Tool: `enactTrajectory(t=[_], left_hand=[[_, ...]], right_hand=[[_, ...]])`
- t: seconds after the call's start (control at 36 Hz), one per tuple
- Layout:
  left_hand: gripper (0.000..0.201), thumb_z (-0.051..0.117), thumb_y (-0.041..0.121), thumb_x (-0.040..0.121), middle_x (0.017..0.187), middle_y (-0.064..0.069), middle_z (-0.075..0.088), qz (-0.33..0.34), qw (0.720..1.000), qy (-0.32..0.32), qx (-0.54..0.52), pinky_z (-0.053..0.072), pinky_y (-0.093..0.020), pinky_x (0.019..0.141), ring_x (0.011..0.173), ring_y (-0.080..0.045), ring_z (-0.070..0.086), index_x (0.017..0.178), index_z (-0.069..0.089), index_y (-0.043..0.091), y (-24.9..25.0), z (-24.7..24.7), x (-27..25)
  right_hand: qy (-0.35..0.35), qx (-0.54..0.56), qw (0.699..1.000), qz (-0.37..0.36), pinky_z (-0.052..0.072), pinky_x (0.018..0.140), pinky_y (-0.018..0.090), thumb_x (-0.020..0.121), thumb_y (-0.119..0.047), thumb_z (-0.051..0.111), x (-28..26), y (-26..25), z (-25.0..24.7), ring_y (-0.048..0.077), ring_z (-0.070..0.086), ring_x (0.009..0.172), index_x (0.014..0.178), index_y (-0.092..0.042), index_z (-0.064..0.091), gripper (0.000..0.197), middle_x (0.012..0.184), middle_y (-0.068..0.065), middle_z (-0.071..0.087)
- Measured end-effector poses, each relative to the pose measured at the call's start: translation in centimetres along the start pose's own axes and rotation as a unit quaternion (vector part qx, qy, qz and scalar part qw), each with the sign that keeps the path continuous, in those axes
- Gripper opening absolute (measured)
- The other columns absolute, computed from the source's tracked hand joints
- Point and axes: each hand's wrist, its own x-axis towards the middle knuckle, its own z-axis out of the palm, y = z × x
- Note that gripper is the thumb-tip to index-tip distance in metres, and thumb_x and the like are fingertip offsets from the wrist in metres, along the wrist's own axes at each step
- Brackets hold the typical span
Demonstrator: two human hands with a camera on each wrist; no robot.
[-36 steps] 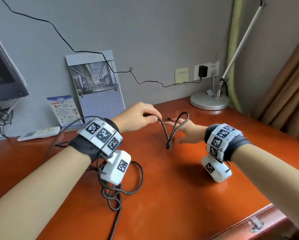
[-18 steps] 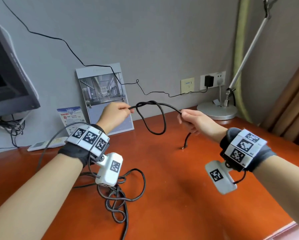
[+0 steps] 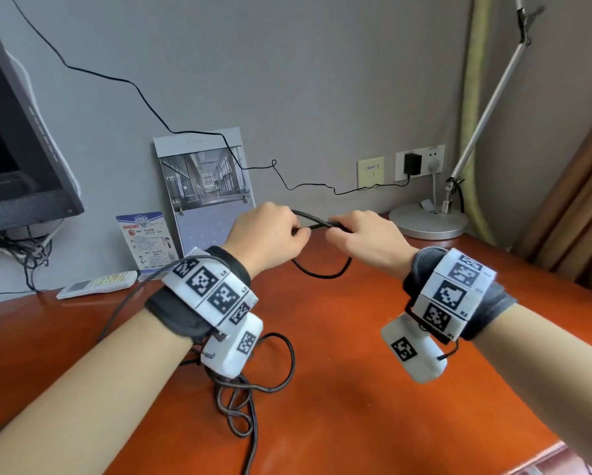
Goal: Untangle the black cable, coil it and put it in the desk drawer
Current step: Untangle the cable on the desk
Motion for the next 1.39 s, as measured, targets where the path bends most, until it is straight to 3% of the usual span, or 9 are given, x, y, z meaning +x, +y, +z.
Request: enactTrajectory(t=[0.14, 0.22, 0.33, 0.5, 0.92, 1.03, 1.14, 1.28, 1.39], left_hand=[[0.025, 0.06, 0.036, 0.078, 0.061, -0.002, 0.056, 0.142, 0.962, 0.211, 0.103, 0.036, -0.023, 0.046, 0.049, -0.024, 0.06, 0.071, 0.063, 0.013, 0.1, -1.5, 0.0], [0.02, 0.083, 0.019, 0.064, 0.065, -0.002, 0.061, 0.211, 0.957, 0.162, 0.118, 0.033, -0.02, 0.043, 0.046, -0.024, 0.059, 0.074, 0.067, 0.013, 0.4, -0.7, 0.6], [0.017, 0.075, -0.001, 0.061, 0.055, -0.001, 0.061, 0.195, 0.965, 0.162, 0.062, 0.041, -0.024, 0.044, 0.039, -0.027, 0.056, 0.065, 0.067, 0.013, 0.1, -0.9, 1.3], [0.039, 0.043, 0.045, 0.097, 0.122, 0.007, 0.059, 0.179, 0.979, 0.052, 0.084, 0.038, -0.031, 0.073, 0.11, -0.021, 0.057, 0.128, 0.048, 0.023, 1.7, -1.4, 1.3], [0.021, 0.04, -0.001, 0.093, 0.099, -0.021, 0.062, -0.034, 0.986, 0.116, -0.111, 0.05, -0.042, 0.072, 0.084, -0.036, 0.06, 0.11, 0.052, 0.003, -3.4, -2.4, 2.9], [0.024, 0.03, 0.0, 0.096, 0.09, -0.021, 0.055, -0.229, 0.926, 0.101, -0.282, 0.046, -0.023, 0.032, 0.043, -0.023, 0.058, 0.113, 0.046, -0.004, -6.0, -2.9, 4.4], [0.014, 0.028, -0.006, 0.098, 0.087, -0.015, 0.047, -0.327, 0.814, 0.075, -0.475, 0.048, -0.021, 0.034, 0.03, -0.01, 0.055, 0.095, 0.039, 0.002, -6.2, -2.8, 6.5], [0.042, 0.034, -0.003, 0.099, 0.116, -0.017, 0.054, -0.322, 0.694, 0.012, -0.644, 0.057, -0.024, 0.066, 0.091, -0.022, 0.068, 0.14, 0.027, -0.007, -4.1, -2.8, 10.4], [0.056, 0.039, 0.012, 0.102, 0.158, -0.018, 0.002, -0.274, 0.716, -0.139, -0.627, 0.037, -0.052, 0.101, 0.134, -0.036, 0.038, 0.15, 0.01, 0.006, -1.7, -2.7, 11.6]], right_hand=[[0.012, 0.025, 0.999, 0.032, 0.032, 0.055, 0.029, 0.091, -0.027, 0.042, 0.1, 0.2, -0.4, 0.022, 0.042, 0.059, 0.063, -0.017, 0.038, 0.03, 0.06, -0.002, 0.046], [-0.015, 0.064, 0.997, 0.046, 0.03, 0.054, 0.031, 0.091, -0.023, 0.043, 0.1, 0.3, -0.7, 0.022, 0.04, 0.062, 0.062, -0.019, 0.038, 0.029, 0.061, -0.001, 0.045], [-0.02, 0.113, 0.993, 0.037, 0.034, 0.062, 0.032, 0.087, -0.009, 0.042, -0.2, 1.5, -0.8, 0.023, 0.045, 0.068, 0.074, -0.017, 0.053, 0.018, 0.066, -0.001, 0.05], [0.023, 0.223, 0.972, 0.072, 0.027, 0.052, 0.027, 0.086, -0.003, 0.043, -0.1, 3.2, -1.1, 0.017, 0.037, 0.06, 0.063, -0.018, 0.049, 0.029, 0.062, 0.002, 0.046], [-0.015, 0.218, 0.933, 0.287, 0.047, 0.037, 0.023, 0.092, -0.001, 0.035, 0.2, 9.8, -2.1, 0.026, 0.066, 0.056, 0.078, -0.012, 0.061, 0.031, 0.101, 0.018, 0.067], [-0.067, 0.195, 0.908, 0.364, 0.046, 0.035, 0.021, 0.096, -0.009, 0.041, 0.2, 12.3, -2.3, 0.025, 0.062, 0.042, 0.109, 0.001, 0.056, 0.022, 0.085, 0.018, 0.066], [-0.091, 0.126, 0.902, 0.404, 0.036, 0.029, 0.015, 0.095, -0.01, 0.038, 0.0, 13.4, -2.4, 0.02, 0.048, 0.023, 0.101, 0.0, 0.052, 0.018, 0.054, 0.013, 0.059], [-0.076, 0.06, 0.91, 0.402, 0.034, 0.032, 0.017, 0.094, -0.01, 0.039, -0.4, 13.8, -2.0, 0.019, 0.047, 0.043, 0.075, -0.004, 0.046, 0.022, 0.065, 0.009, 0.05], [-0.073, -0.04, 0.924, 0.373, 0.035, 0.04, 0.023, 0.093, -0.007, 0.039, -0.7, 14.9, -2.6, 0.018, 0.042, 0.051, 0.063, -0.005, 0.043, 0.031, 0.064, 0.008, 0.047]])
